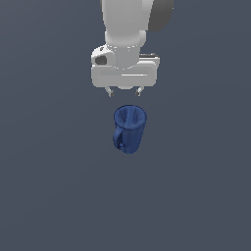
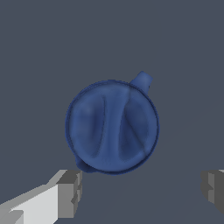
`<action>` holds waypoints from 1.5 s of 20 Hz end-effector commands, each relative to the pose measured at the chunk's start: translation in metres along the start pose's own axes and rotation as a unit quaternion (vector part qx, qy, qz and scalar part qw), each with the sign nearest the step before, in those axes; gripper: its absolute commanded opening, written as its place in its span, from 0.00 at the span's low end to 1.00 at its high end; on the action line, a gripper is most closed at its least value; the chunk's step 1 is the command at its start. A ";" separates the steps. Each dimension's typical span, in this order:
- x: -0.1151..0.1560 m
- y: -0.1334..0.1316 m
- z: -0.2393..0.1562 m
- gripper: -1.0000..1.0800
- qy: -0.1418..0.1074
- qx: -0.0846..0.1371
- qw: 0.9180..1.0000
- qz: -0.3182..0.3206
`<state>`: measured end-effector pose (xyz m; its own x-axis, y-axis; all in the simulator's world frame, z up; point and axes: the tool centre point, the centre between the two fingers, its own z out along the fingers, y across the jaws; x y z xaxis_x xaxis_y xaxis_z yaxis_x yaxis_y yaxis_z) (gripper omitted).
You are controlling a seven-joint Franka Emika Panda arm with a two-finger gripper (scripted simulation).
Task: Pick up the object and move it to a goal position.
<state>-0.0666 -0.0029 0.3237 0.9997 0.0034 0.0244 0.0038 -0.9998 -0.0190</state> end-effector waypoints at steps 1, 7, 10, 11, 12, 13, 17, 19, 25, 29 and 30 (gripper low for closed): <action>0.000 0.000 0.000 0.96 0.000 0.000 1.000 0.000; 0.000 0.000 0.000 0.96 0.000 0.000 1.000 0.000; 0.000 0.000 0.000 0.96 0.000 0.000 1.000 0.000; 0.000 0.000 0.000 0.62 0.000 0.000 1.000 0.000; 0.000 0.000 0.000 0.62 0.000 0.000 1.000 0.000; 0.000 -0.001 0.000 0.62 0.000 -0.001 1.000 -0.001; 0.001 -0.005 -0.001 0.62 0.001 -0.004 1.000 -0.004; 0.001 -0.006 -0.002 0.62 0.001 -0.005 1.000 -0.005; 0.005 -0.005 0.000 0.62 -0.003 -0.003 1.000 0.006; 0.012 -0.002 0.003 0.62 -0.010 0.000 1.000 0.029; 0.015 -0.002 0.004 0.62 -0.013 0.001 0.999 0.036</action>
<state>-0.0550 -0.0001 0.3216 0.9988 -0.0488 0.0050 -0.0487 -0.9986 -0.0192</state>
